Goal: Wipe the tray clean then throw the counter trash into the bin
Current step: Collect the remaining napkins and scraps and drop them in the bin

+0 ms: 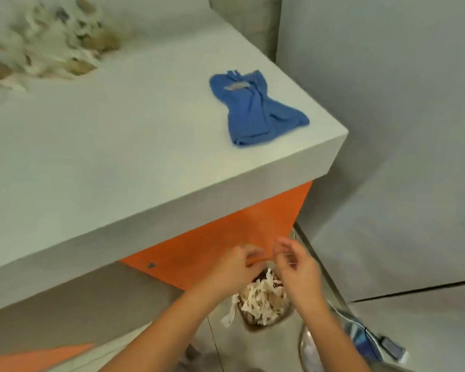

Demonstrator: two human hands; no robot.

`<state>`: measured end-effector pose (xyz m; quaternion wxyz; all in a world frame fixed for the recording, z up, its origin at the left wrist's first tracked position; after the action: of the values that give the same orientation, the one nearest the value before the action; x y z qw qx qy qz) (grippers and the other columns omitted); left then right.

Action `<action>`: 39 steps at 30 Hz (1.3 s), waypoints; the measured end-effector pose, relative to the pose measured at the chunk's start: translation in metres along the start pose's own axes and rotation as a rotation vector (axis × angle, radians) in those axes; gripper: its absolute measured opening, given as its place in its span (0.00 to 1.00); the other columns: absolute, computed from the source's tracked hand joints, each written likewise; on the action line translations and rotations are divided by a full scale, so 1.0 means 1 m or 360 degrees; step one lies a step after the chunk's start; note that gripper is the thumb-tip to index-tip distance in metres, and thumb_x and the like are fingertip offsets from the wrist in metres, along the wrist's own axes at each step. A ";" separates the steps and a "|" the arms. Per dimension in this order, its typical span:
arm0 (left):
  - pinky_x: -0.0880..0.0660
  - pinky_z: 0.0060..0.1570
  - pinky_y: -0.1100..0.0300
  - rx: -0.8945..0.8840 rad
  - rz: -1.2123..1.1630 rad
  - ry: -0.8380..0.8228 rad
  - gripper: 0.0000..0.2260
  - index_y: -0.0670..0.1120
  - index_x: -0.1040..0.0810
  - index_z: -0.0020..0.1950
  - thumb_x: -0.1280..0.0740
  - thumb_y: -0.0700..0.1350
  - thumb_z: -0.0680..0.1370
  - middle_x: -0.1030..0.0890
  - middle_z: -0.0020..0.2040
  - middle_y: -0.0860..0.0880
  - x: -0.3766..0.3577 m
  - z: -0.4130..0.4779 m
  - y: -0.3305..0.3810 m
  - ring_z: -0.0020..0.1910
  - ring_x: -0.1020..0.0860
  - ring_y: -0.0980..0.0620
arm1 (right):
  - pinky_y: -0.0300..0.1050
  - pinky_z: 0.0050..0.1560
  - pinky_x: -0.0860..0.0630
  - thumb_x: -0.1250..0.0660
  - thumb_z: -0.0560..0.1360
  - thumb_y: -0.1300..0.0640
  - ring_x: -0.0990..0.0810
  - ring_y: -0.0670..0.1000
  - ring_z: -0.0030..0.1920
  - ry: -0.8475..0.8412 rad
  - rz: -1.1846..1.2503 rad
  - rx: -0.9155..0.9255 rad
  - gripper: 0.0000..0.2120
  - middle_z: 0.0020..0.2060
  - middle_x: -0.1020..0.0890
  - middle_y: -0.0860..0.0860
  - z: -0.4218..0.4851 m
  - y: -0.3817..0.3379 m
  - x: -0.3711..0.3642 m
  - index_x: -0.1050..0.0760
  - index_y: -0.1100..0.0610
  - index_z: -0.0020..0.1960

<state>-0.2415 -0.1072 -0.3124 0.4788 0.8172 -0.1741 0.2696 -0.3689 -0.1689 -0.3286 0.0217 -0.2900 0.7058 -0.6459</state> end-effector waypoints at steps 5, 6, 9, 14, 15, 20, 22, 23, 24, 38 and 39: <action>0.29 0.51 0.69 -0.0277 -0.0217 0.0345 0.09 0.51 0.20 0.56 0.33 0.47 0.76 0.19 0.50 0.57 0.115 -0.086 0.077 0.49 0.23 0.62 | 0.45 0.46 0.22 0.32 0.75 0.60 0.18 0.49 0.42 -0.0032 0.0233 0.0336 0.09 0.39 0.17 0.48 -0.018 -0.156 0.019 0.21 0.45 0.49; 0.29 0.51 0.70 -0.0304 -0.0225 0.0419 0.08 0.52 0.20 0.55 0.33 0.48 0.76 0.19 0.49 0.58 0.137 -0.100 0.086 0.48 0.23 0.63 | 0.47 0.44 0.23 0.33 0.75 0.58 0.18 0.51 0.40 -0.0087 0.0209 0.0377 0.08 0.38 0.17 0.49 -0.019 -0.183 0.017 0.21 0.44 0.49; 0.27 0.50 0.69 -0.0339 -0.0188 0.0657 0.08 0.53 0.20 0.54 0.34 0.49 0.77 0.18 0.48 0.58 0.204 -0.128 0.095 0.47 0.22 0.63 | 0.49 0.44 0.22 0.33 0.76 0.56 0.19 0.54 0.40 -0.0238 0.0196 0.0507 0.08 0.38 0.18 0.50 -0.013 -0.256 -0.002 0.22 0.43 0.48; 0.26 0.47 0.67 -0.0175 -0.0219 0.0927 0.06 0.53 0.19 0.52 0.34 0.50 0.77 0.19 0.46 0.58 0.306 -0.146 0.063 0.44 0.22 0.62 | 0.43 0.44 0.21 0.34 0.76 0.58 0.18 0.48 0.37 -0.0418 0.0074 0.0634 0.08 0.38 0.17 0.50 0.016 -0.343 -0.064 0.21 0.44 0.46; 0.26 0.47 0.67 -0.0149 -0.0240 0.0976 0.05 0.53 0.19 0.50 0.33 0.49 0.76 0.19 0.46 0.58 0.327 -0.148 0.053 0.44 0.22 0.61 | 0.40 0.42 0.21 0.34 0.76 0.58 0.18 0.48 0.37 -0.0449 0.0069 0.0645 0.08 0.39 0.18 0.51 0.024 -0.357 -0.079 0.21 0.45 0.46; 0.30 0.42 0.71 0.0036 -0.0363 0.1127 0.04 0.53 0.19 0.47 0.33 0.49 0.76 0.19 0.47 0.57 0.417 -0.147 -0.016 0.46 0.22 0.60 | 0.38 0.41 0.24 0.34 0.76 0.55 0.19 0.48 0.37 -0.0523 -0.0067 0.0679 0.06 0.38 0.18 0.49 0.064 -0.408 -0.158 0.21 0.45 0.46; 0.31 0.45 0.69 0.0122 -0.0427 0.1238 0.04 0.52 0.19 0.49 0.33 0.48 0.76 0.20 0.50 0.55 0.447 -0.142 -0.049 0.51 0.22 0.57 | 0.40 0.42 0.24 0.33 0.75 0.53 0.19 0.49 0.38 -0.0510 -0.0149 0.0696 0.04 0.38 0.19 0.47 0.081 -0.419 -0.190 0.21 0.45 0.46; 0.32 0.48 0.66 0.0188 -0.0436 0.1304 0.06 0.51 0.20 0.51 0.33 0.48 0.76 0.22 0.54 0.53 0.461 -0.139 -0.065 0.54 0.24 0.55 | 0.40 0.41 0.25 0.33 0.75 0.53 0.21 0.48 0.37 -0.0497 -0.0188 0.0706 0.04 0.38 0.19 0.46 0.089 -0.423 -0.206 0.20 0.46 0.46; 0.32 0.51 0.64 0.0273 -0.0432 0.1361 0.09 0.49 0.21 0.54 0.32 0.48 0.76 0.25 0.57 0.51 0.474 -0.134 -0.082 0.57 0.25 0.52 | 0.38 0.39 0.26 0.33 0.75 0.52 0.22 0.46 0.36 -0.0485 -0.0235 0.0715 0.04 0.38 0.20 0.45 0.098 -0.426 -0.221 0.20 0.46 0.47; 0.27 0.55 0.58 0.0414 -0.0177 0.1176 0.13 0.48 0.22 0.57 0.32 0.51 0.75 0.24 0.58 0.45 0.579 -0.029 -0.170 0.58 0.25 0.47 | 0.40 0.31 0.27 0.40 0.77 0.54 0.21 0.53 0.40 -0.0216 -0.0827 0.0462 0.11 0.46 0.18 0.53 0.218 -0.469 -0.352 0.24 0.54 0.57; 0.27 0.55 0.58 0.0414 -0.0169 0.1145 0.14 0.49 0.22 0.57 0.33 0.52 0.75 0.25 0.58 0.46 0.585 -0.018 -0.168 0.58 0.25 0.48 | 0.40 0.33 0.27 0.40 0.77 0.53 0.20 0.53 0.44 -0.0210 -0.0877 0.0414 0.13 0.50 0.19 0.52 0.227 -0.470 -0.355 0.25 0.54 0.59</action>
<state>0.3089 -0.0257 -0.0656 0.4150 0.7323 0.0833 0.5335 0.1977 -0.2159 -0.0536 -0.0715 -0.5067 0.5090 -0.6921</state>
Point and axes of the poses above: each hand's wrist, its own z-axis towards the middle knuckle, its own x-axis out of the back of the hand, y = z × x, the point moved 3 cm from there along z, towards the middle knuckle
